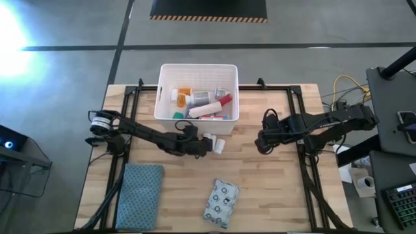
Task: Pick & place medical supplies in basket/bin
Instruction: Put the left white pill bottle into the white bin
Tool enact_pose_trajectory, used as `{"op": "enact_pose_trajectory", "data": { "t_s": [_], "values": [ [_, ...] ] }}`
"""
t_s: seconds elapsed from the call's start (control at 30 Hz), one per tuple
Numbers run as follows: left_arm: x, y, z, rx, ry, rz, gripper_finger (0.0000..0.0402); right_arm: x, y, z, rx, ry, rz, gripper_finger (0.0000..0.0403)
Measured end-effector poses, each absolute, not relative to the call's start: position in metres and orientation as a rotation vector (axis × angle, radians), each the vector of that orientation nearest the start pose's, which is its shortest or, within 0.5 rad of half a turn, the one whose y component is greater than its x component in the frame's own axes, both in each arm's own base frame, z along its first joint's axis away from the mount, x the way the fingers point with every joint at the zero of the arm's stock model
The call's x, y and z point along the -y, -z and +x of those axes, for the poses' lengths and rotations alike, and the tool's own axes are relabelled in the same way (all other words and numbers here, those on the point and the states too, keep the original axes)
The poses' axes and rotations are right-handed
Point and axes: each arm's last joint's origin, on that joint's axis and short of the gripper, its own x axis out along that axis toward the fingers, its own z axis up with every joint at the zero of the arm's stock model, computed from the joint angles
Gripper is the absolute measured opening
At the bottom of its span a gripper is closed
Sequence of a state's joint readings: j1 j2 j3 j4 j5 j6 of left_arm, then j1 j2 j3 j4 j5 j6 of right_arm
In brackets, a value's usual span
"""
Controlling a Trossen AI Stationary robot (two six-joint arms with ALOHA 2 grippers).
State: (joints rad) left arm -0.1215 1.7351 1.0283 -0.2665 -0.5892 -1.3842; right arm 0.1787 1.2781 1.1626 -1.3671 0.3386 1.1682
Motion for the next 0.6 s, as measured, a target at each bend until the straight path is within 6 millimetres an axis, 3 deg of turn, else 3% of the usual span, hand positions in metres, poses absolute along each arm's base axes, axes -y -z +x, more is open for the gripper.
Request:
{"op": "enact_pose_trajectory", "data": {
  "t_s": [0.27,0.4,0.6],
  "values": [
    [0.029,-0.153,0.362,-0.459,-0.91,-0.919,0.0281,-0.027,-0.291,0.205,-1.099,0.89,0.608,0.0292],
    [0.03,-0.152,0.371,-0.458,-0.907,-0.92,0.0281,-0.028,-0.29,0.205,-1.103,0.89,0.61,0.0289],
    [0.029,-0.147,0.367,-0.54,-0.978,-0.848,0.0281,-0.028,-0.289,0.205,-1.106,0.89,0.61,0.0288]
  ]
}}
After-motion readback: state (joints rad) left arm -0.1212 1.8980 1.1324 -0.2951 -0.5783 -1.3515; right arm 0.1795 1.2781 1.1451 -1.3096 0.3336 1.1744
